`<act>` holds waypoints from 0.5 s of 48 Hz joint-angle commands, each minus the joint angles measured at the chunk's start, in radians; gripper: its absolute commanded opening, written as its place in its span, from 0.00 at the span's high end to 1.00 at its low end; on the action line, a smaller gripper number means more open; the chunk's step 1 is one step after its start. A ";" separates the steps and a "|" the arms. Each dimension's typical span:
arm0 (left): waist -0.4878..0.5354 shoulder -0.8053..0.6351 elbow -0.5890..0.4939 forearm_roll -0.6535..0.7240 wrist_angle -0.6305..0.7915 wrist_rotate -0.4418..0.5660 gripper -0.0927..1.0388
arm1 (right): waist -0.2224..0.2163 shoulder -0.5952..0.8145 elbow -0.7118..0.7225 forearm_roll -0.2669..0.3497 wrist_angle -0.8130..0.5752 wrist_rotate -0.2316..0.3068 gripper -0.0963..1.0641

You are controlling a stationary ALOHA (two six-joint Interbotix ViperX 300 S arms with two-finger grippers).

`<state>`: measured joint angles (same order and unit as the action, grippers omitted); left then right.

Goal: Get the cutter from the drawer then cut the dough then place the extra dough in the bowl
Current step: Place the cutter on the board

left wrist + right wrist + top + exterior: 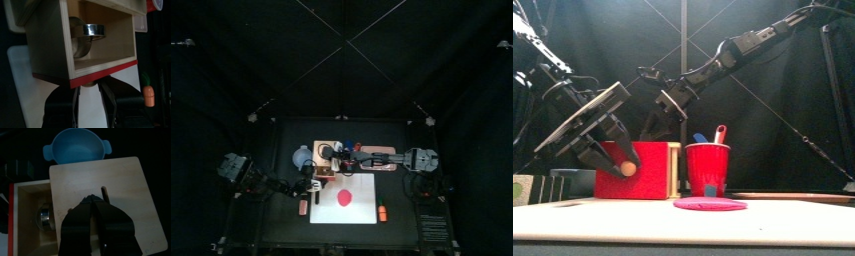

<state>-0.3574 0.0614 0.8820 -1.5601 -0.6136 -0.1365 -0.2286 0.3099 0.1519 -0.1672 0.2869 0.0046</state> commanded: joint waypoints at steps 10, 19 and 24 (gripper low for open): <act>-0.043 -0.002 -0.029 -0.003 0.006 0.003 0.44 | -0.002 -0.002 -0.009 0.000 0.009 0.000 0.88; -0.040 -0.002 -0.023 -0.002 0.006 0.003 0.44 | -0.003 -0.002 -0.015 0.000 0.009 0.000 0.88; -0.038 -0.003 -0.023 -0.002 0.006 0.005 0.43 | -0.003 -0.002 -0.020 0.000 0.015 0.000 0.88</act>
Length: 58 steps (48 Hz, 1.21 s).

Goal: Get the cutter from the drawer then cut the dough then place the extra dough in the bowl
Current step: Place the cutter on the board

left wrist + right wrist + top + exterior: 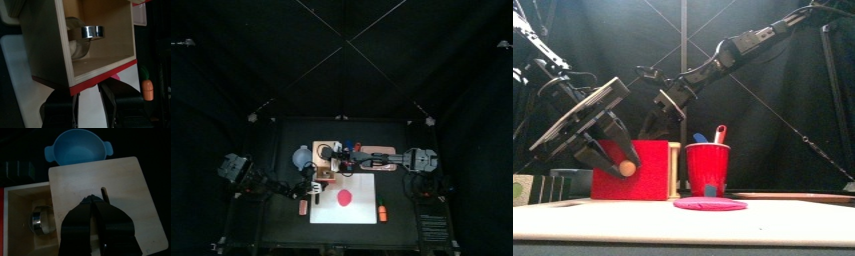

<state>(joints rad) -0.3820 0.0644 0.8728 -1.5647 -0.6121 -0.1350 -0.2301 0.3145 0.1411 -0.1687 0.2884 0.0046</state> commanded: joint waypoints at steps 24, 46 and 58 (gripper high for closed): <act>-0.009 -0.006 -0.006 -0.002 0.005 0.003 0.22 | -0.002 0.003 -0.021 0.000 0.026 0.000 0.88; -0.054 -0.064 0.023 -0.006 0.006 0.003 0.22 | -0.002 0.005 -0.023 0.003 0.029 0.000 0.88; -0.160 -0.218 0.117 0.018 -0.006 0.012 0.23 | 0.000 0.003 -0.025 0.005 0.040 0.000 0.88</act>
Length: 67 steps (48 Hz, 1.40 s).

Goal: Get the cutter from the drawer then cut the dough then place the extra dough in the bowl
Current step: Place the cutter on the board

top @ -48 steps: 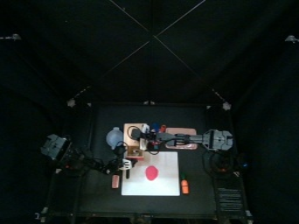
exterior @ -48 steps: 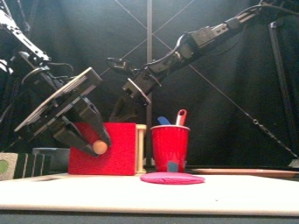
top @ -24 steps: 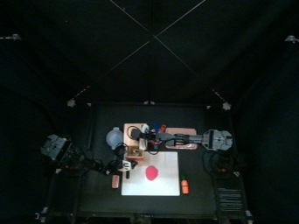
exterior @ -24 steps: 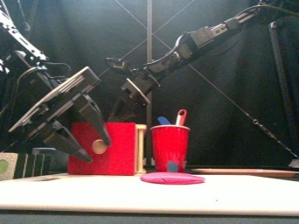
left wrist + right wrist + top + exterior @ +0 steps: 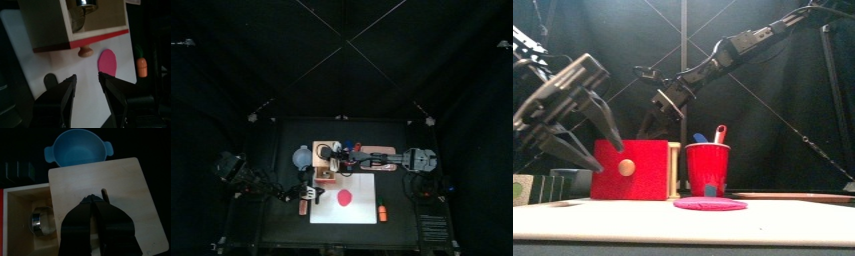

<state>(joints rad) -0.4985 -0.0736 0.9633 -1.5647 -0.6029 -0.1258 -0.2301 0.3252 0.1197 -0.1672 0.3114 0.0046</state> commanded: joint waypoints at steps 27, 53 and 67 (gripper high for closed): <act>-0.032 -0.396 0.288 0.695 -0.657 0.227 0.23 | 0.026 -0.089 -0.112 0.008 0.110 0.002 0.88; 0.132 -0.485 0.385 0.923 -0.673 0.310 0.22 | 0.123 -0.123 -0.077 0.129 0.161 0.052 0.48; 0.166 -0.546 0.451 1.034 -0.666 0.353 0.23 | 0.127 -0.098 -0.078 0.043 0.192 0.169 0.31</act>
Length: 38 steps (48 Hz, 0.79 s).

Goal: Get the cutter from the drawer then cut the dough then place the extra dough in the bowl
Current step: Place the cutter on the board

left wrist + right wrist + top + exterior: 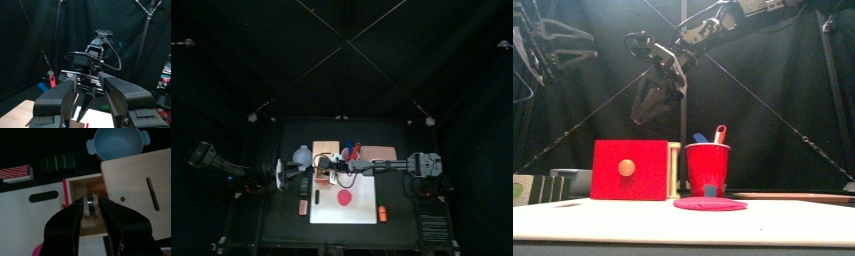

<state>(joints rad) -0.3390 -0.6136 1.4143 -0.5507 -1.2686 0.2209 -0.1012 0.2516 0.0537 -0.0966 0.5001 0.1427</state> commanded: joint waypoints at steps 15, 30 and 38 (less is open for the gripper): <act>0.006 -0.006 -0.003 0.072 0.052 0.008 0.23 | 0.032 0.015 -0.015 -0.110 0.049 0.077 0.31; 0.017 -0.006 0.009 0.092 0.071 0.008 0.23 | 0.034 0.057 -0.029 -0.121 0.066 0.075 0.31; 0.037 -0.006 0.012 0.092 0.083 0.008 0.23 | 0.029 0.086 -0.049 -0.127 0.060 0.075 0.31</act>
<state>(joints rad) -0.3129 -0.6197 1.4373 -0.4633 -1.1858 0.2270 -0.0660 0.3543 0.0383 -0.2194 0.5660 0.2178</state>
